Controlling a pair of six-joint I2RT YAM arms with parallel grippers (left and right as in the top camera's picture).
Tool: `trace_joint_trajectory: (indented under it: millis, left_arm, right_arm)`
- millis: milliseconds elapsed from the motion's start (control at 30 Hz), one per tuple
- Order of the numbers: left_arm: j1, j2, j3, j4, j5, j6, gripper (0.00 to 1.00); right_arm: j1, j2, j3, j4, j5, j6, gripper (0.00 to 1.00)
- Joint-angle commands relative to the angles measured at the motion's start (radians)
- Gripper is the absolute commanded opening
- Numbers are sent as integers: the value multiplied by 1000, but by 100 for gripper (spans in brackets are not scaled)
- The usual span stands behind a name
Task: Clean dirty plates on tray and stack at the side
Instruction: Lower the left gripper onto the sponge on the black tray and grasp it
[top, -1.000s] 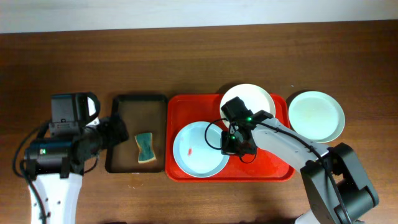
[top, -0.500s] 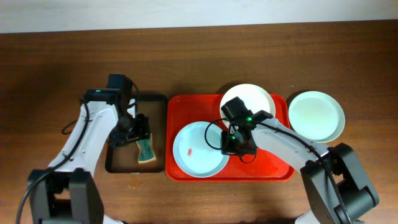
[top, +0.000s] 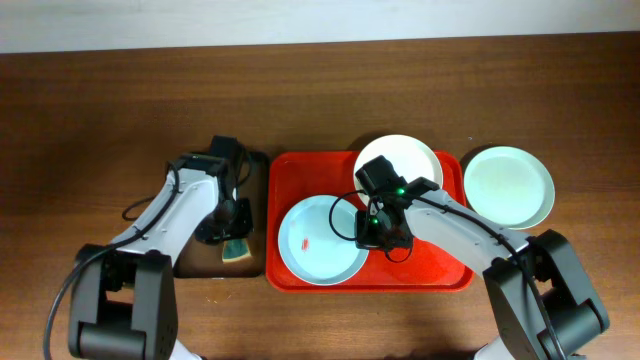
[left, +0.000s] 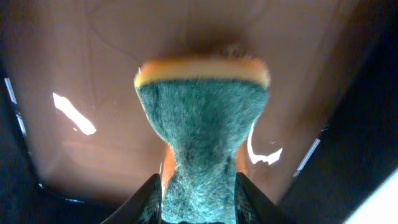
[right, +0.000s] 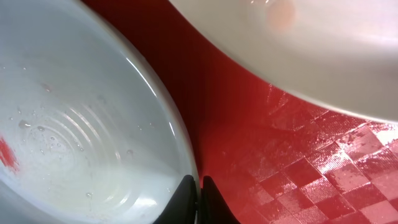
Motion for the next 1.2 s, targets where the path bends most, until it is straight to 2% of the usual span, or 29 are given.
trace_joint_trajectory:
  millis: [0, 200, 233, 267, 300, 467, 533, 600, 633, 733, 867, 1067, 1100, 1167]
  left_arm:
    - [-2, 6, -51, 57, -6, -15, 32]
    - [-2, 6, -107, 137, -4, -14, 29]
    - [-2, 6, -124, 167, -4, -14, 20]
    - [-2, 6, -127, 177, -4, -8, 2]
    - [-1, 5, -120, 174, -4, -2, 0]
    - [-1, -59, 39, 42, -46, 137, 0]
    - [-1, -103, 78, 4, -87, 137, 0]
    - [-1, -152, 86, -4, -87, 139, 0]
    - [-2, -173, 86, -1, -86, 180, 0]
    - [-1, -169, 69, 12, -51, 190, 0]
    - [-1, -159, -36, 123, -10, 193, 0]
    - [10, -159, -130, 195, -7, 132, 0]
    - [17, -159, -130, 194, -7, 132, 17]
    - [31, -159, -129, 196, -6, 132, 26]
  right_arm:
    - [5, 5, -9, -1, 9, 8, 6]
    - [5, 5, -9, -1, 9, 8, 5]
    - [5, 5, -9, -1, 9, 8, 5]
    - [5, 5, -9, -1, 9, 8, 5]
    - [5, 5, -9, -1, 9, 8, 6]
    - [6, 5, -9, -1, 9, 8, 4]
    - [5, 5, -9, -1, 2, 8, 5]
    - [6, 5, -9, -1, -6, 8, 29]
    - [5, 5, -9, 0, -6, 8, 33]
    - [6, 5, -9, -1, -6, 8, 32]
    - [5, 5, -9, 0, -6, 8, 32]
    - [5, 5, -9, -1, -6, 8, 32]
    - [5, 5, -9, -1, -6, 8, 32]
    - [5, 5, -9, -1, -6, 8, 32]
